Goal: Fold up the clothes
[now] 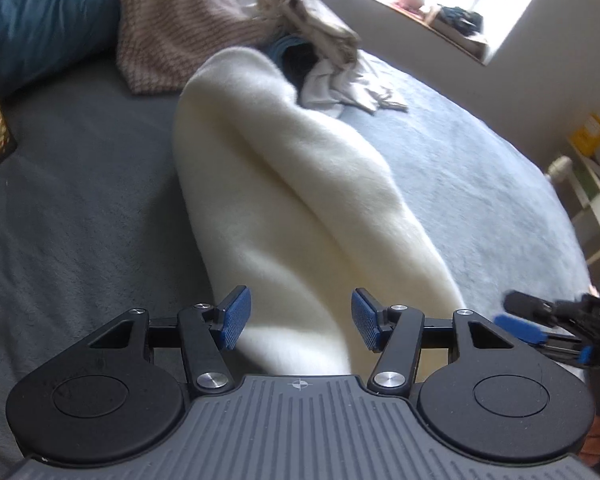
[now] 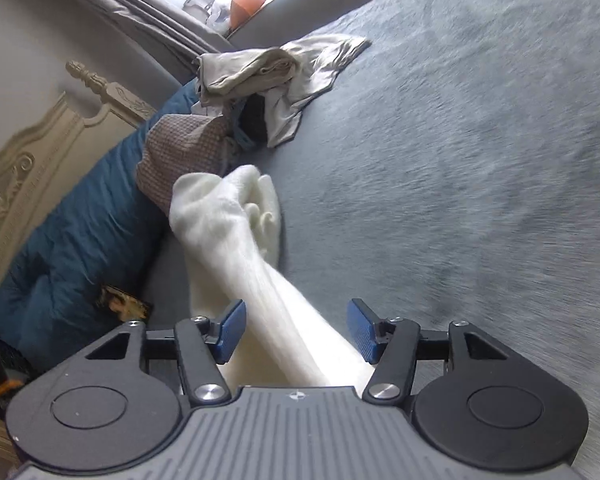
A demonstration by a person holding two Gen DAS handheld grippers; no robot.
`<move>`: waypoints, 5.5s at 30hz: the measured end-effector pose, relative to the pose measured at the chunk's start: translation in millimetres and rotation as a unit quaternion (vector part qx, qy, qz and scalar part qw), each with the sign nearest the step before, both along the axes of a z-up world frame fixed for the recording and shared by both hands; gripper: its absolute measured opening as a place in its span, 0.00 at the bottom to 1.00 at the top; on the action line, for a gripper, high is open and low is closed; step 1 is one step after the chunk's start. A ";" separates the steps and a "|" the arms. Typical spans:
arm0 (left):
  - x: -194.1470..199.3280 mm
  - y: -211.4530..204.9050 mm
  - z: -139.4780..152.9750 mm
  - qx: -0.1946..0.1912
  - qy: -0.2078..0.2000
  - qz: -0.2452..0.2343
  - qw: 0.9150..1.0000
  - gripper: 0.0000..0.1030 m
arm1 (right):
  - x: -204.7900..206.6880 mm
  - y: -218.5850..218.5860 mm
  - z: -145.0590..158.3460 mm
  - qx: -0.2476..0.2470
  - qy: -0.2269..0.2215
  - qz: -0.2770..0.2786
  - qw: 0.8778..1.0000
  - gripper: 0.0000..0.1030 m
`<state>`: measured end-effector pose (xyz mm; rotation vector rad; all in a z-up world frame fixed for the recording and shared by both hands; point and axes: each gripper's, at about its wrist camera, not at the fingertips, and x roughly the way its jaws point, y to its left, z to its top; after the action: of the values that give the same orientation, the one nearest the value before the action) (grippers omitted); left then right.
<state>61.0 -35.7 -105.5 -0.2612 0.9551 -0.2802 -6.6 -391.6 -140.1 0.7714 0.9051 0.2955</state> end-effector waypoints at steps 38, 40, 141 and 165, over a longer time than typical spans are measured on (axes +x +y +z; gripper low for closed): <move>26.5 96.9 -27.0 0.059 0.045 0.136 0.988 0.62 | -26.8 168.1 17.1 -0.076 -0.103 0.331 0.935 0.33; 23.1 105.1 -29.2 0.057 0.047 0.148 0.986 0.62 | -18.5 139.0 22.7 -0.049 -0.097 0.274 0.956 0.46; -6.8 -125.0 -125.8 -0.111 0.096 -0.228 0.963 0.39 | -118.8 -79.7 -116.5 0.184 0.124 -0.277 0.935 0.64; 67.0 27.2 9.9 -0.201 -0.069 0.022 0.977 0.08 | -122.3 -78.7 -122.6 0.192 0.113 -0.290 0.931 0.64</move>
<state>128.0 -8.5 -95.6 -0.6255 0.7477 -0.4450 -128.9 -470.3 -262.7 1.4180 0.7981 -0.1500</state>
